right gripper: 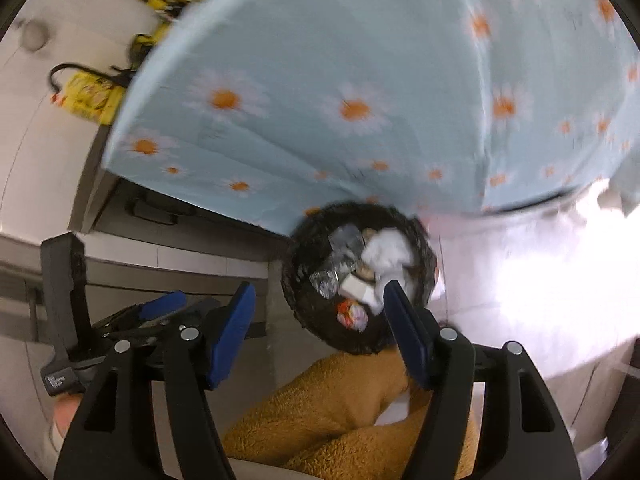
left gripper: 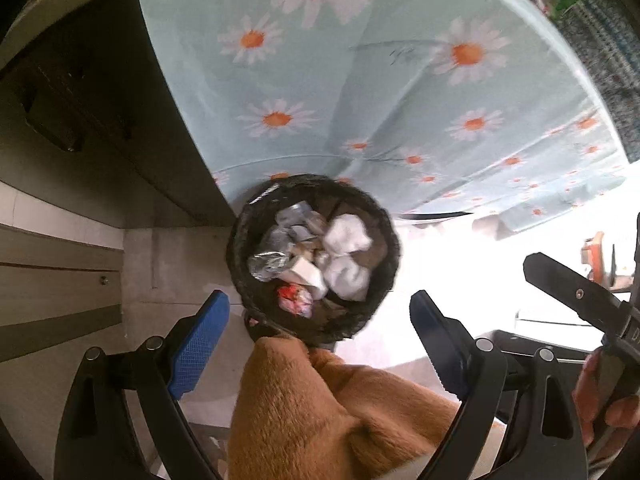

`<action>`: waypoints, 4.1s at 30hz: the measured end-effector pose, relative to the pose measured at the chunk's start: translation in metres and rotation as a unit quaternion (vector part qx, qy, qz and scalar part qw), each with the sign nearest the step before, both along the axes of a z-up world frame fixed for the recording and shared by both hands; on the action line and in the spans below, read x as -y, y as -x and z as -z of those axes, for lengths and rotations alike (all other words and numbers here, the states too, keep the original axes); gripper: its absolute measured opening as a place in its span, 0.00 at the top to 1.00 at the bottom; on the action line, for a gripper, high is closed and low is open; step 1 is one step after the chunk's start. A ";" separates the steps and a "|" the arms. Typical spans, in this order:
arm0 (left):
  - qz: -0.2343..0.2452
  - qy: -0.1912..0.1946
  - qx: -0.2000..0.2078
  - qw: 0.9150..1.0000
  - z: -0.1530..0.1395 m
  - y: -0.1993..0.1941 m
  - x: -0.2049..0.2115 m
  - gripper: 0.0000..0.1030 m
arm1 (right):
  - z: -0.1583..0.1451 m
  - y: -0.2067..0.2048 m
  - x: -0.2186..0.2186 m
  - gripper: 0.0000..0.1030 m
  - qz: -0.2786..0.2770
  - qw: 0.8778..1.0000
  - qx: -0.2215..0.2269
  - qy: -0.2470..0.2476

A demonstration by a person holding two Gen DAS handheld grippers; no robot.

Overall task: Collect trash
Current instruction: 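Raise both open tools from the bin up toward the counter, then grasp the red-and-green snack packet with the right tool while the left tool approaches the white bag, then close the left tool on the white plastic bag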

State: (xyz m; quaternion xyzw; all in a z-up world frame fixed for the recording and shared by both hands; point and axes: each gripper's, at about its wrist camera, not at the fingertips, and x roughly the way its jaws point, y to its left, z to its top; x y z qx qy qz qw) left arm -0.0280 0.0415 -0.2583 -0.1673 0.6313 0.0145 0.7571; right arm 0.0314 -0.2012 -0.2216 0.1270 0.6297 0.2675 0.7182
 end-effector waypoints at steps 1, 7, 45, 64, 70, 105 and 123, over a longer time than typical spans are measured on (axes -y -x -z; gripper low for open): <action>0.000 0.002 0.006 1.000 -0.007 -0.001 0.000 0.14 | -0.011 0.001 -0.003 0.28 -0.005 1.000 0.016 0.003; 0.020 0.003 0.055 0.998 -0.057 -0.012 -0.009 0.14 | -0.076 -0.004 -0.020 0.23 -0.037 0.994 0.099 -0.010; -0.032 -0.013 0.208 0.978 -0.175 -0.093 -0.124 0.14 | -0.173 -0.167 -0.119 0.14 -0.082 0.970 0.231 0.000; -0.123 -0.038 0.138 0.982 -0.154 -0.147 -0.121 0.14 | -0.078 -0.263 -0.187 0.21 -0.234 0.945 0.218 0.061; -0.125 -0.034 0.133 0.983 -0.150 -0.158 -0.117 0.14 | -0.072 -0.260 -0.192 0.51 -0.256 0.930 0.251 0.081; 0.011 -0.140 0.111 0.984 -0.126 -0.349 -0.031 0.14 | -0.111 -0.296 -0.047 0.52 -0.158 0.960 0.230 0.005; 0.008 -0.138 0.066 0.988 -0.096 -0.382 -0.035 0.49 | -0.105 -0.297 -0.026 0.52 -0.167 0.957 0.235 -0.022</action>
